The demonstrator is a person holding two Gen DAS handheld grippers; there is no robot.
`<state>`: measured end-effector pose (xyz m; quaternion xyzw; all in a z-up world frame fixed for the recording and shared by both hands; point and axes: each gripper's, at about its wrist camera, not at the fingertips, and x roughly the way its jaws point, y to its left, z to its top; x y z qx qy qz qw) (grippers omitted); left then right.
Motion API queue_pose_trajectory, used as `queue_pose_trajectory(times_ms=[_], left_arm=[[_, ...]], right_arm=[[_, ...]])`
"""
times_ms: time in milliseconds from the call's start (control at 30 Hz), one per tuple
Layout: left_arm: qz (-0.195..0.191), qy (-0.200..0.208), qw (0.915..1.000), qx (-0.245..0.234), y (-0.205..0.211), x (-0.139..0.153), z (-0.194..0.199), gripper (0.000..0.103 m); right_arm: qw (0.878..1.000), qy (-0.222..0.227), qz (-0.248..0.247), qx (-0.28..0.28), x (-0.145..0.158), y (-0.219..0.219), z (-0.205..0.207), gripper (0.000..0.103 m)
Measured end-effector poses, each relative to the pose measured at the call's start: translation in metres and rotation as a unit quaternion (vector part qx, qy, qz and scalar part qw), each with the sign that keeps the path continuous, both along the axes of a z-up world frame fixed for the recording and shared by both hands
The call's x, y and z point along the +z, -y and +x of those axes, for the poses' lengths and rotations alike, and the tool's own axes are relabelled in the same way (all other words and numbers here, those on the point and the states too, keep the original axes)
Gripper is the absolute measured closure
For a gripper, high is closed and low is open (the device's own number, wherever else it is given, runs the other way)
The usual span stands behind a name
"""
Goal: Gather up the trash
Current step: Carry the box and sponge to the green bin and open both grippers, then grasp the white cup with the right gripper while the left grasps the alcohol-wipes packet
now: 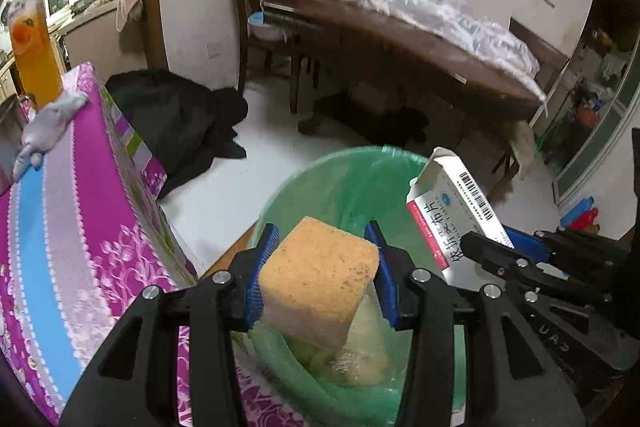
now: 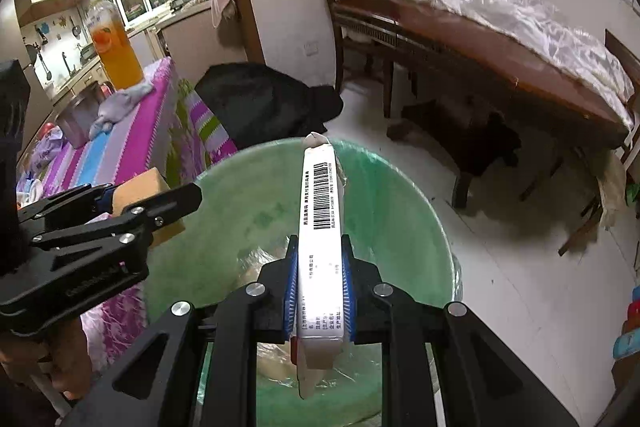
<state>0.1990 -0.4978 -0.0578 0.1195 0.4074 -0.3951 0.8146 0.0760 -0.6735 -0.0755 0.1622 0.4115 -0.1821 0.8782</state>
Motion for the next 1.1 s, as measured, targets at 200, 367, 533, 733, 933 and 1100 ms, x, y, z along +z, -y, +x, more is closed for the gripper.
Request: queue_pose_trajectory(times_ms=[200, 367, 533, 733, 933, 1100], left_arm=[[0.007, -0.009, 0.9999, 0.001, 0.002, -0.011, 0.004, 0.06], [0.005, -0.006, 1.0, 0.004, 0.004, -0.011, 0.006, 0.059], [0.004, -0.002, 1.0, 0.006, 0.004, -0.012, 0.003, 0.039], [0.005, -0.004, 0.9997, 0.024, 0.0, -0.013, 0.008, 0.025], [-0.002, 0.007, 0.9995, 0.031, -0.013, -0.007, 0.008, 0.024], [-0.008, 0.039, 0.9986, 0.034, -0.052, 0.009, 0.0, 0.024]], right_arm=[[1.0, -0.007, 0.005, -0.002, -0.014, -0.002, -0.002, 0.084], [1.0, -0.008, 0.005, 0.0, -0.017, -0.004, 0.0, 0.084], [1.0, -0.002, 0.004, -0.005, -0.014, -0.004, -0.002, 0.077], [1.0, 0.021, -0.004, -0.016, -0.001, -0.002, -0.011, 0.064], [0.997, 0.054, -0.037, -0.031, 0.022, -0.007, -0.027, 0.058], [0.987, 0.134, -0.082, -0.022, 0.061, -0.04, -0.053, 0.039]])
